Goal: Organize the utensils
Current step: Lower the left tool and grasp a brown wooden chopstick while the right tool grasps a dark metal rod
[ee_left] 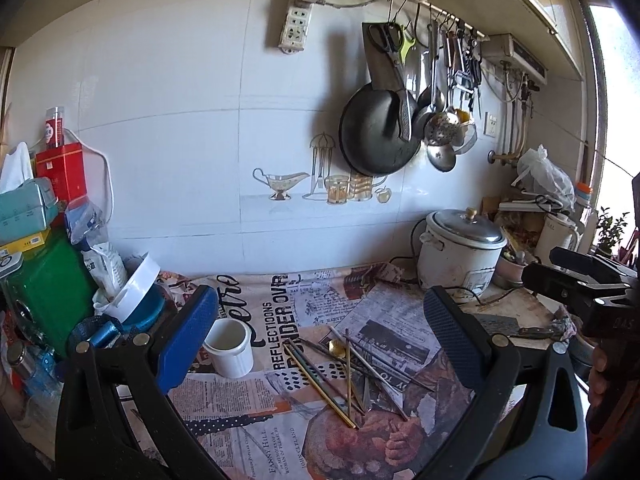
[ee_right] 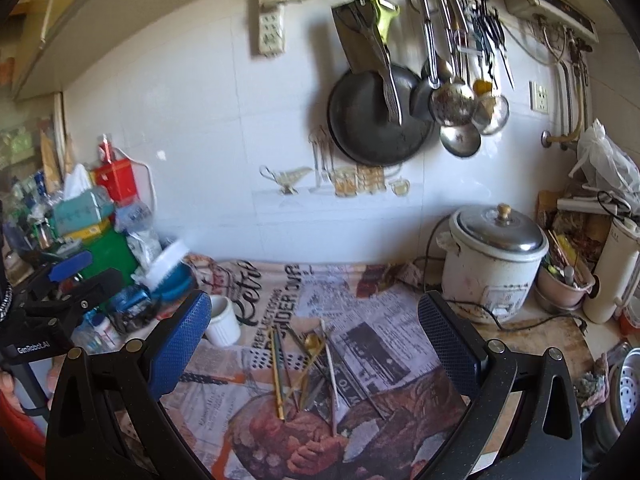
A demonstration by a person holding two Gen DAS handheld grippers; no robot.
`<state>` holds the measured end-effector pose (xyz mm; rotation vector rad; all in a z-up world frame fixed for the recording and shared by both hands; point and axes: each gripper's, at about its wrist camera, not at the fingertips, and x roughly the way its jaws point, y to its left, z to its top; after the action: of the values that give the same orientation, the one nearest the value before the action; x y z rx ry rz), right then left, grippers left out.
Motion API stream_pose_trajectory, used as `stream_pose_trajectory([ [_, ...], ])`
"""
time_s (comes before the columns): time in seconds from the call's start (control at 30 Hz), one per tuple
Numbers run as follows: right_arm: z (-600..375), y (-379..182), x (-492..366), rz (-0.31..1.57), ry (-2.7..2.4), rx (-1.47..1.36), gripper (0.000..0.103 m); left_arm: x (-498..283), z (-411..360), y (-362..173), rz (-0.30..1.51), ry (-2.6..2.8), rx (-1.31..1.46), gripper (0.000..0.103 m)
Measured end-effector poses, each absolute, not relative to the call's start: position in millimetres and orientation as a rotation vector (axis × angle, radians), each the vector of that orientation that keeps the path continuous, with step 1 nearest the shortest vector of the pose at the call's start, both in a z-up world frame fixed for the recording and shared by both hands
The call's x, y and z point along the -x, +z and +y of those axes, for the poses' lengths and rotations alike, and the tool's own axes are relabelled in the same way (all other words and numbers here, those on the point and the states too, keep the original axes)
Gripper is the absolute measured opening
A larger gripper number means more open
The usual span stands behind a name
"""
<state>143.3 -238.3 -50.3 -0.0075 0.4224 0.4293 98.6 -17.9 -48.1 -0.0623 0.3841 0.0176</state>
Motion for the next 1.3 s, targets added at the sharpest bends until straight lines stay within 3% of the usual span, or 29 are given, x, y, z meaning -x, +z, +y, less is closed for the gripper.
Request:
stream_pose_trajectory([
  [0.57,-239,-187,-281,0.912,0.366,0.033,0.102,-237,-33,-206,0.836,0.114,0.073,0.103],
  [0.73,-235,-232,-314,1.058,0.388,0.044,0.097,-269,-32,-255,1.002,0.127,0.113,0.09],
  [0.87,-225,-255,-330,1.138,0.425,0.086,0.089,-287,-28,-283,1.08,0.138,0.161,0.079],
  [1.0,-216,-272,-347,1.211,0.48,0.098,0.064,-298,-30,-295,1.123,0.114,0.198,0.069],
  [1.2,-210,-290,-366,1.26,0.535,0.104,0.04,-321,-45,-307,1.165,0.052,0.236,0.051],
  [1.3,-209,-294,-374,1.273,0.556,0.097,0.038,-333,-50,-311,1.187,0.022,0.255,0.042],
])
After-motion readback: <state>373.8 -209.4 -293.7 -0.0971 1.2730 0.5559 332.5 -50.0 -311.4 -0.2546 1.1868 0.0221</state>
